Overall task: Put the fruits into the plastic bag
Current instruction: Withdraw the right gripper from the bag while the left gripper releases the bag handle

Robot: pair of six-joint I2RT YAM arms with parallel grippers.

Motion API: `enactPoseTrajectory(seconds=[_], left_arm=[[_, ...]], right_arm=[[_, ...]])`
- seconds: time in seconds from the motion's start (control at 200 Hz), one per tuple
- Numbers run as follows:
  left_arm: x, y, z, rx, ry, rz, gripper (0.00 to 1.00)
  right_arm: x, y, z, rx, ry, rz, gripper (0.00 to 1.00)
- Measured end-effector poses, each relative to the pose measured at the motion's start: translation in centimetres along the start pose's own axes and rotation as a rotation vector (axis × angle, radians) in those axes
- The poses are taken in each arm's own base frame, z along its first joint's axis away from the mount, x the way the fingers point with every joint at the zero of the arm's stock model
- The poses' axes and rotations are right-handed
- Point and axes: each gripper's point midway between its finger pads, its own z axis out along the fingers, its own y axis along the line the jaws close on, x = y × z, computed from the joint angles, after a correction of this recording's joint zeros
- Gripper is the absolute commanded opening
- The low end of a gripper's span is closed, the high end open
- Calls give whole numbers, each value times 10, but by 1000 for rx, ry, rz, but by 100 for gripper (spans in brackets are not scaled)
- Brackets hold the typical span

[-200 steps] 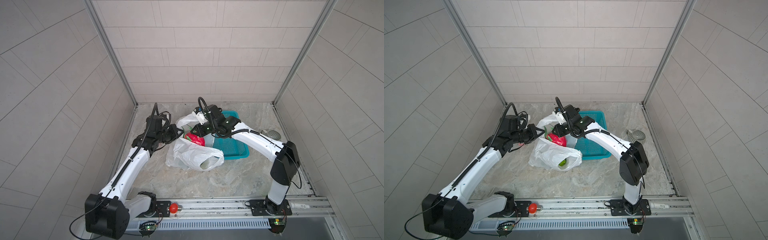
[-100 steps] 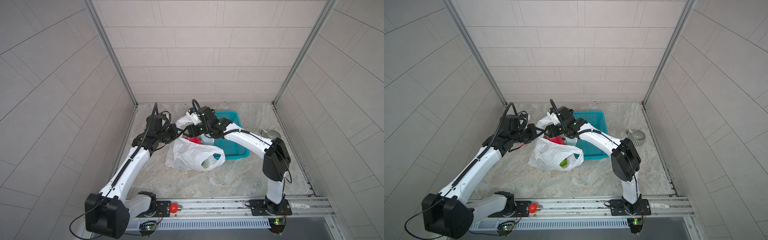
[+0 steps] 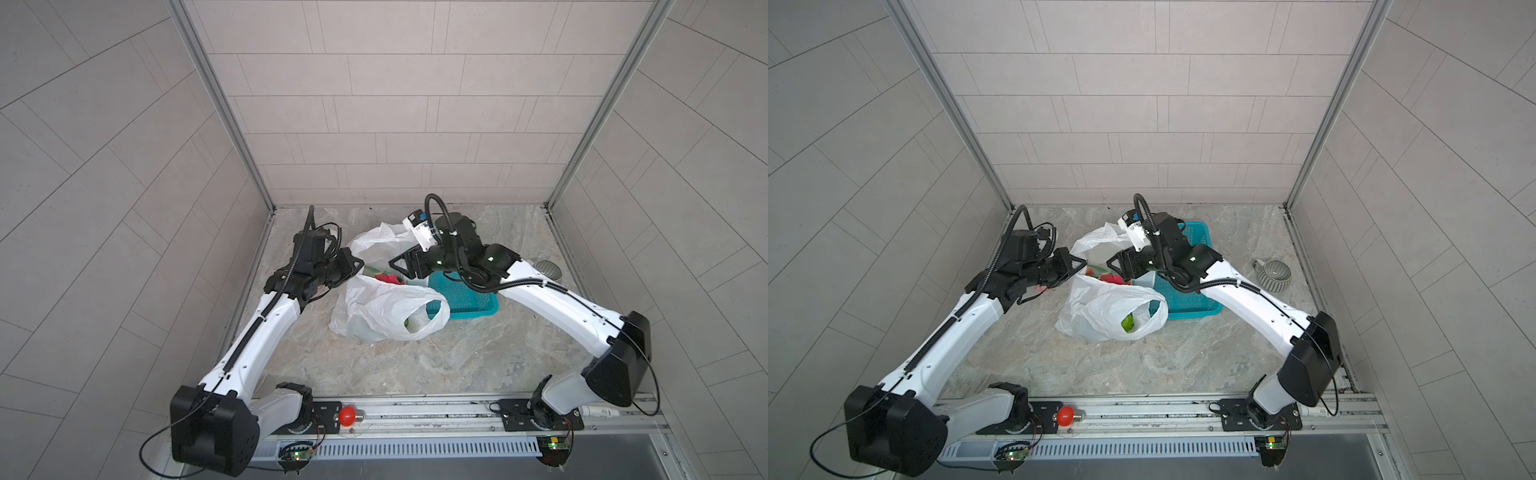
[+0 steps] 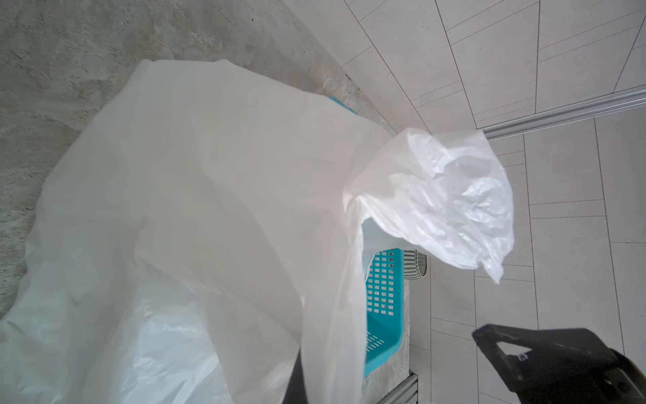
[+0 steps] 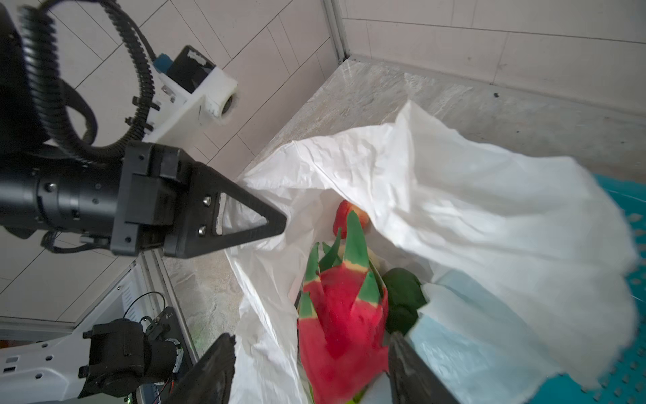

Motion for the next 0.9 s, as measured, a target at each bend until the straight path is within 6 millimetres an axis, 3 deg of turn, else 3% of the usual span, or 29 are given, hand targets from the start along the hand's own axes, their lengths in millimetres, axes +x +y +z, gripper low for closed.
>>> enactPoseTrajectory(seconds=[0.15, 0.3, 0.54, 0.721, 0.766, 0.806, 0.861, 0.901], left_arm=[[0, 1, 2, -4, 2, -2, 0], [0, 3, 4, -9, 7, -6, 0], [0, 3, 4, -8, 9, -5, 0], [0, 3, 4, -7, 9, -6, 0], [0, 3, 4, -7, 9, -5, 0], [0, 3, 4, -7, 9, -5, 0], [0, 3, 5, -7, 9, -6, 0], [0, 3, 4, -8, 9, -6, 0]], right_arm=[[28, -40, -27, 98, 2, 67, 69], [56, -88, -27, 214, 48, 165, 69], [77, -113, 13, 236, 122, 218, 69], [65, -131, 60, 229, 111, 246, 66], [59, -134, 72, 220, 97, 253, 60], [54, -136, 82, 207, 83, 256, 47], [47, -136, 94, 179, 64, 272, 16], [45, -135, 100, 158, 57, 280, 2]])
